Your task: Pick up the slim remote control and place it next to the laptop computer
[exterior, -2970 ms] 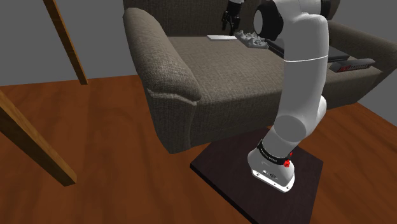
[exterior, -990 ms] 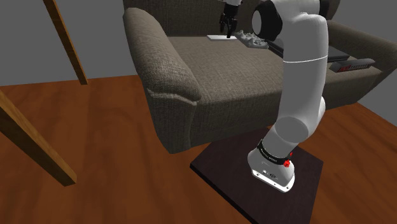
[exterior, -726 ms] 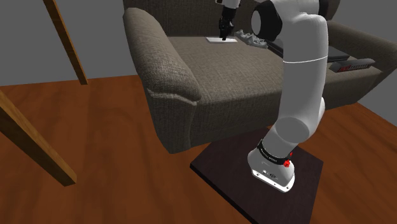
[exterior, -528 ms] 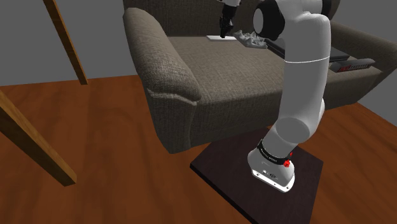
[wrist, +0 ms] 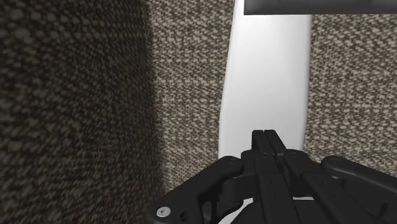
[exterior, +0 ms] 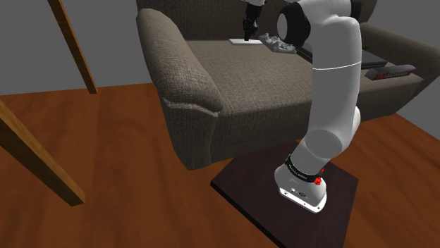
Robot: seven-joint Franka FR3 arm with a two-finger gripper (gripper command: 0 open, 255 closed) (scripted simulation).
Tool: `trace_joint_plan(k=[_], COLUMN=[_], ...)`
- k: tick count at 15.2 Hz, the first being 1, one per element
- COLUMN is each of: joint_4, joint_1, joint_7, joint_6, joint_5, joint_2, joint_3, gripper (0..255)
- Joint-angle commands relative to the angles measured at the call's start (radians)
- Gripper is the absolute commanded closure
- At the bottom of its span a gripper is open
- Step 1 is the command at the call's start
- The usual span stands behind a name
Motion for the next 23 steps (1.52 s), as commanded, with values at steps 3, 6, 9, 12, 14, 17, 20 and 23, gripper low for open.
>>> trace_joint_plan(k=[3,6,9,12,14,17,20,23], joint_4=[0.042,0.036,-0.012,-0.049,-0.049,-0.049,-0.055,-0.036], joint_1=[-0.027,-0.034,-0.017,-0.004,-0.001,0.003,0.007,-0.004], joint_7=[0.002,0.000,-0.006,-0.012,-0.013,-0.015,-0.020,-0.023], joint_6=[-0.036,-0.032,0.009,0.043,0.043,0.042,0.041,0.031], joint_5=[0.013,0.022,0.025,0.030,0.033,0.037,0.036,0.041], joint_2=[0.012,0.018,0.017,0.018,0.019,0.021,0.016,0.026], joint_3=[-0.003,-0.008,-0.016,-0.022,-0.026,-0.032,-0.040,-0.038], gripper=[0,0,0,0,0,0,255,255])
